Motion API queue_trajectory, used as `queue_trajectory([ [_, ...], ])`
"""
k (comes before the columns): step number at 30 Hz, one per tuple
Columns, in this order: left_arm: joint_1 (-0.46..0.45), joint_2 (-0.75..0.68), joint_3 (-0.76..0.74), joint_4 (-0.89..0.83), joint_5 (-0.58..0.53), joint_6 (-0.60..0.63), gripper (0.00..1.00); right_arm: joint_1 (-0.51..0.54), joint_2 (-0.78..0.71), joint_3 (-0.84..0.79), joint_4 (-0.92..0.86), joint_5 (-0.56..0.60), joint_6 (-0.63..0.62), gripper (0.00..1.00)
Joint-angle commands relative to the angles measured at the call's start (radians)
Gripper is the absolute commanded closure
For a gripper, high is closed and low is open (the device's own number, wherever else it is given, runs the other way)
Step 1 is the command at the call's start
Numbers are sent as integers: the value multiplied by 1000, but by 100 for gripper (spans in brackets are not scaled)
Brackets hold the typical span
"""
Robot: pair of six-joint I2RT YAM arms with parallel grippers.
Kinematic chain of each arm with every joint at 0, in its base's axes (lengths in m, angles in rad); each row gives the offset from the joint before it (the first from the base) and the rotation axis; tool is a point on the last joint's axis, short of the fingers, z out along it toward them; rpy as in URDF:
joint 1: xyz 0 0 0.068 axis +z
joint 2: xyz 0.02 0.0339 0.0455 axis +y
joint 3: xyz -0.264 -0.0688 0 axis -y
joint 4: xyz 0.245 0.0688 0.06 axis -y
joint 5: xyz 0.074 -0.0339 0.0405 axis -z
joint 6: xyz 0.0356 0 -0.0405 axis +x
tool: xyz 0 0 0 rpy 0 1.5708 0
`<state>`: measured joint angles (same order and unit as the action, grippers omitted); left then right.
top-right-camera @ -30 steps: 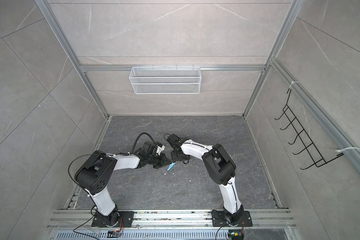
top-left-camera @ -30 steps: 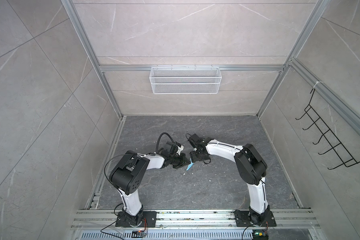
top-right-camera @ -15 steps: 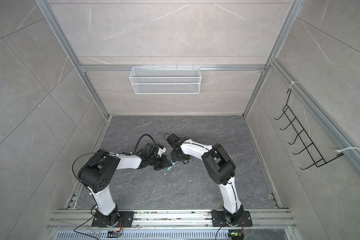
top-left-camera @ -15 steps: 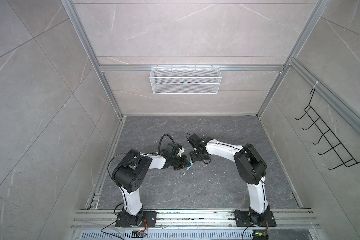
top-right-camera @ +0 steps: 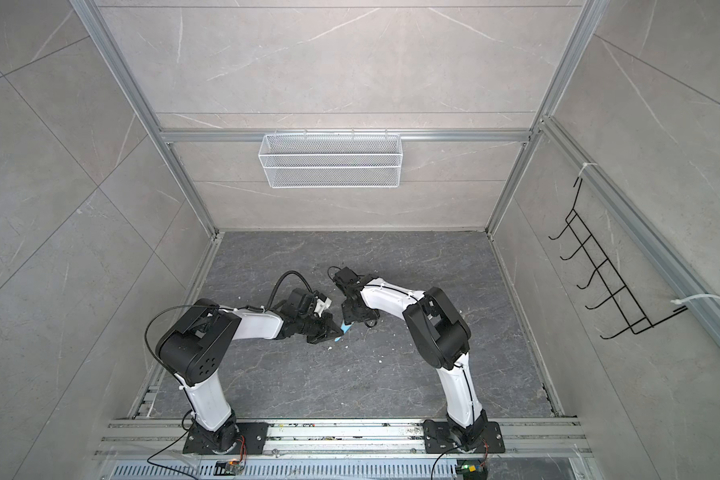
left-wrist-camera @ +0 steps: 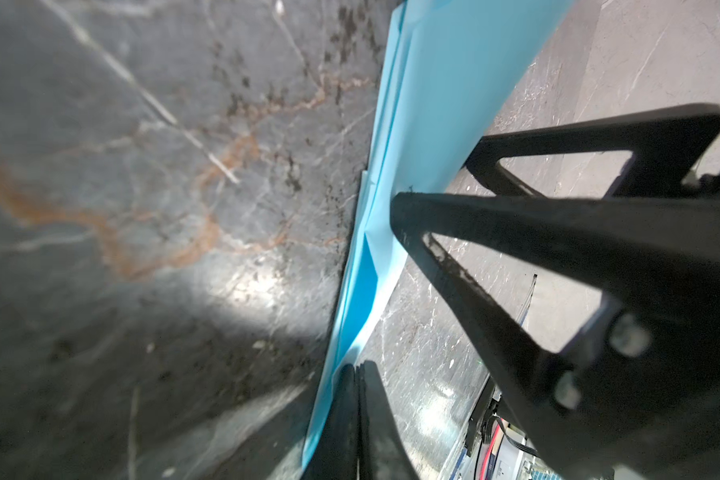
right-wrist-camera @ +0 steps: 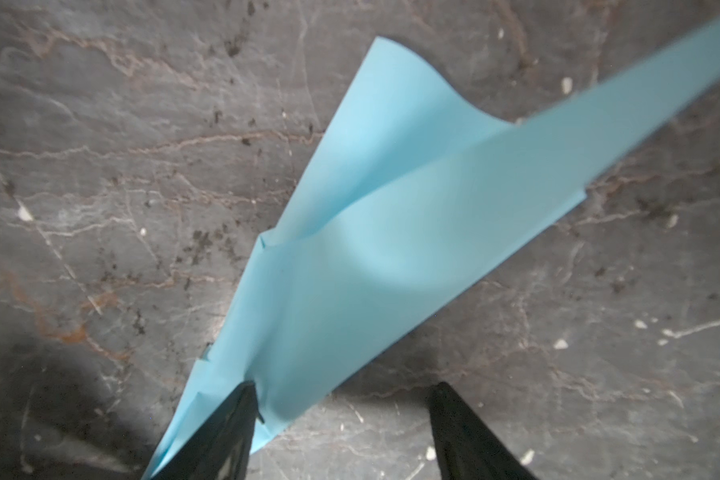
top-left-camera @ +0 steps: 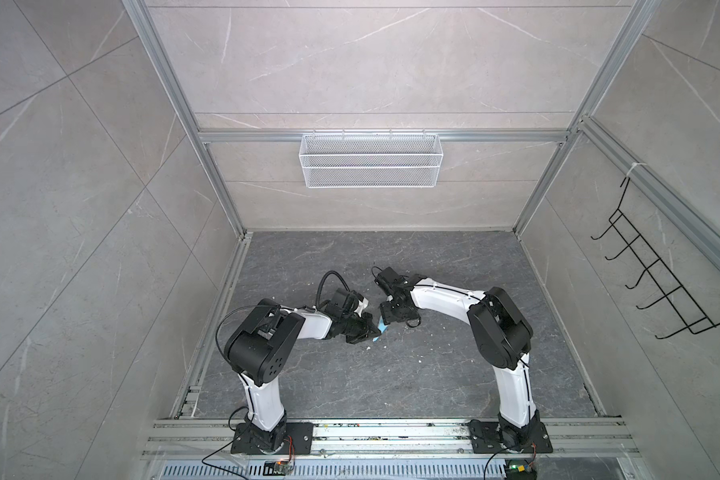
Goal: Fold a paper plane with a square sheet of paper (pick it up from the middle)
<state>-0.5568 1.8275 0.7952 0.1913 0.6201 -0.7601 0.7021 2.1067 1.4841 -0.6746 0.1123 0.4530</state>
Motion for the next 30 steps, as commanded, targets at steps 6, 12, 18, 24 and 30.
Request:
queue_trajectory([
  [6,-4,-39,-39,-40,-18,-9,93,13,173,-84,-99,23,8,31],
  [12,-2,-108,-23,-20,-4,-19,92,11,174,-84,-101,23,8,31],
  [18,7,-109,11,-51,-46,-3,91,11,180,-84,-100,22,11,31],
  [24,6,-63,24,-58,-49,-2,92,11,183,-82,-100,21,10,31],
  [30,6,-36,23,-72,-50,6,92,12,186,-79,-103,19,10,31],
])
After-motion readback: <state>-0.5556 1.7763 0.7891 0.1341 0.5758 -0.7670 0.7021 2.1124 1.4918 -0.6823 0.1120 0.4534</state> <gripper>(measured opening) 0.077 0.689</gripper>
